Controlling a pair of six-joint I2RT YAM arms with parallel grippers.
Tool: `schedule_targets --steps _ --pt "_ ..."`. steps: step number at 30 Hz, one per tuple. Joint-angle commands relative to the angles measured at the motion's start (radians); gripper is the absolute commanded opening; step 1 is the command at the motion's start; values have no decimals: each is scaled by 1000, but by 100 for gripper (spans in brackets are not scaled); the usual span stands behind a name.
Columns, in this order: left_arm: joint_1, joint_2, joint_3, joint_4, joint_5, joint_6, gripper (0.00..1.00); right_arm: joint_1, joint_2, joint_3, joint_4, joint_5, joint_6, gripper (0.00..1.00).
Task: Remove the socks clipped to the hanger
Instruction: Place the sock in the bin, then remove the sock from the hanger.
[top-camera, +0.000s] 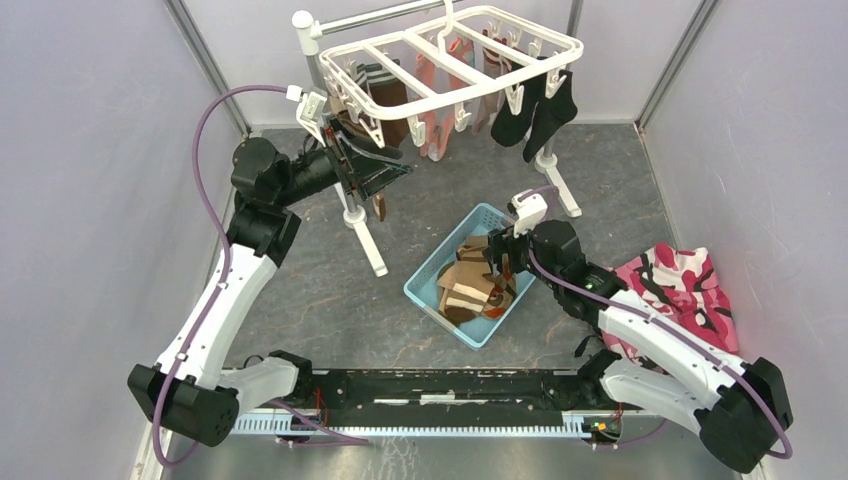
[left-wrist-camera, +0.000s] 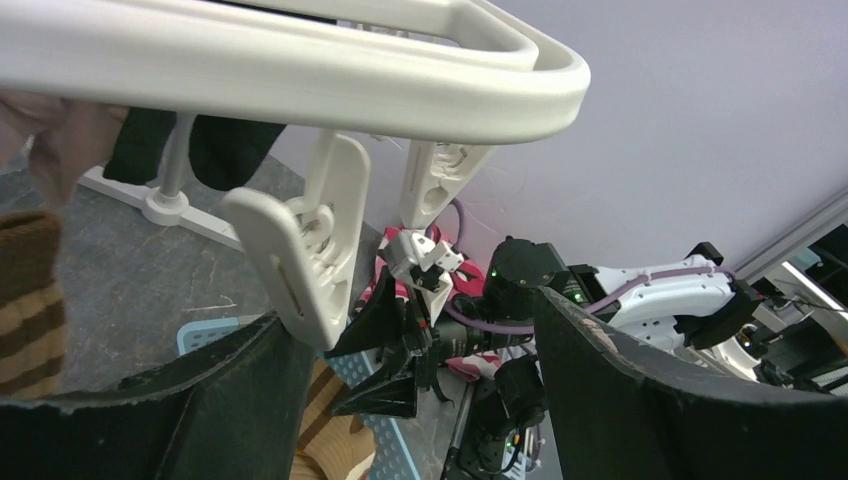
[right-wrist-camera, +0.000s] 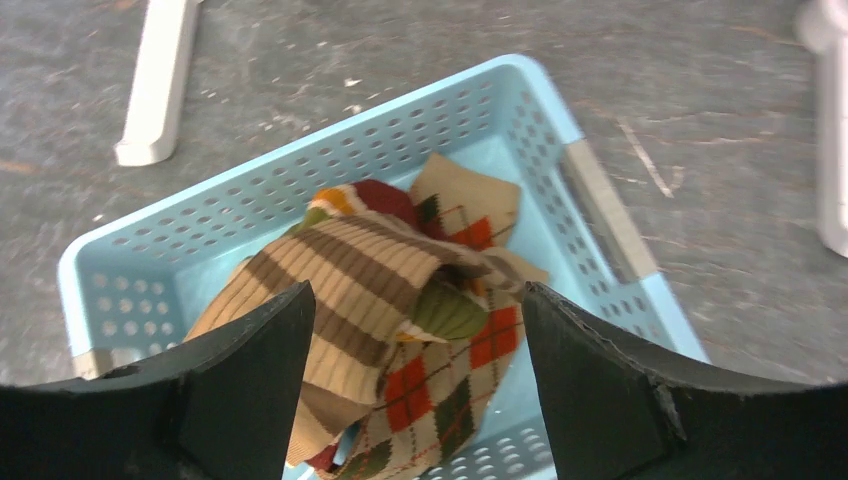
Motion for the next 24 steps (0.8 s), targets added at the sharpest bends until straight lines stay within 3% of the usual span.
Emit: schedule_targets --steps 1,4,7,12,18,24 --pt "2 -4 12 5 48 77 82 39 -44 65 -44 253 -41 83" --pt "0 0 12 0 66 94 80 140 -77 38 86 263 -118 84" --pt "-3 8 34 -14 87 125 78 201 -24 24 263 153 -190 86" --pt "-26 35 126 -98 104 203 77 215 161 -42 818 68 -303 95" --pt "-29 10 127 -157 114 228 77 209 594 308 1004 -28 -364 98" --pt "-31 -20 117 -180 113 239 77 183 897 609 1133 -56 -360 98"
